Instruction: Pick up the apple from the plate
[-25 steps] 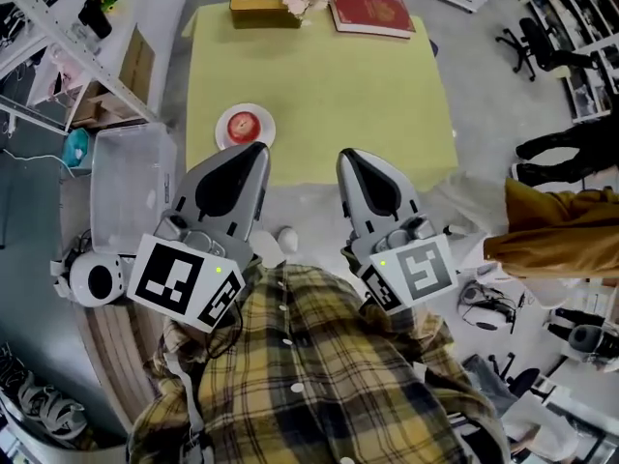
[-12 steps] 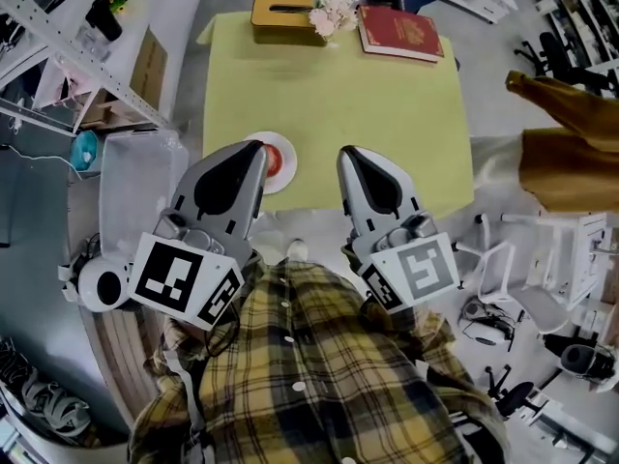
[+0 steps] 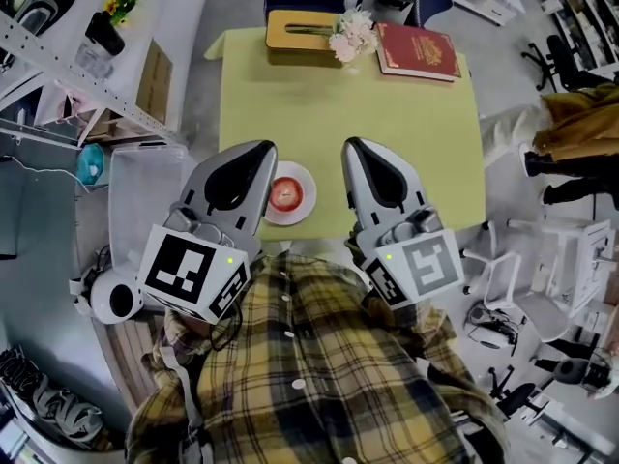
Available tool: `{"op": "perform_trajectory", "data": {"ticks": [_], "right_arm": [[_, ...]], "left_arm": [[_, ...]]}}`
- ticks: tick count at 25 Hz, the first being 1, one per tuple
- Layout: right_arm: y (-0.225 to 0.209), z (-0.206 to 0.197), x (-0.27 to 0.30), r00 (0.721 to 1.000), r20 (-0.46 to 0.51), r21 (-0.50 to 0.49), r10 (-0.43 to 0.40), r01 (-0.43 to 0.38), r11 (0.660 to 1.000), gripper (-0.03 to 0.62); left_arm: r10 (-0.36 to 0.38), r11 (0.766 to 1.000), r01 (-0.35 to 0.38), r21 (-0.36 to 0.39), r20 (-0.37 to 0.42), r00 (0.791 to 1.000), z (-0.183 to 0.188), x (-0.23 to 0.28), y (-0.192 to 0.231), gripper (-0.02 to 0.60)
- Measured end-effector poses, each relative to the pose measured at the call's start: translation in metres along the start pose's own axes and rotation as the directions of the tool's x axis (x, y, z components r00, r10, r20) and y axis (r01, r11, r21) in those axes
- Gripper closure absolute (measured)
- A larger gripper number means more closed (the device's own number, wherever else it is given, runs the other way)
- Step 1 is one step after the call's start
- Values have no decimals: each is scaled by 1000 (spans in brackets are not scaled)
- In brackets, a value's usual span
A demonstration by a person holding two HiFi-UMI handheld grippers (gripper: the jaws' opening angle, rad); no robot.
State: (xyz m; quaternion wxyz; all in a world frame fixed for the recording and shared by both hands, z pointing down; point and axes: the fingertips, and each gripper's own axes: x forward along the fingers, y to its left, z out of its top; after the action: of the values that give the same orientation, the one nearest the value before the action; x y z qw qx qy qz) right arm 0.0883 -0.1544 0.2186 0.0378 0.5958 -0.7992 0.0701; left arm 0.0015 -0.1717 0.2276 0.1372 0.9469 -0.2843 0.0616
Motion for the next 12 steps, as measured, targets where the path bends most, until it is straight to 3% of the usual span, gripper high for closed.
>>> {"op": "perform_trajectory", "data": {"ticks": [6,12], "right_arm": [[-10,-4,12,999,-30,4,40,-40,999,597],[-16,-16,16,989,-76,4,124,-124,992,597]], "left_arm": [[29,999,-31,-35,-36,999,-12,15,7,575],[104,992,-107,-71,-47,994,-29,21,9,575]]}}
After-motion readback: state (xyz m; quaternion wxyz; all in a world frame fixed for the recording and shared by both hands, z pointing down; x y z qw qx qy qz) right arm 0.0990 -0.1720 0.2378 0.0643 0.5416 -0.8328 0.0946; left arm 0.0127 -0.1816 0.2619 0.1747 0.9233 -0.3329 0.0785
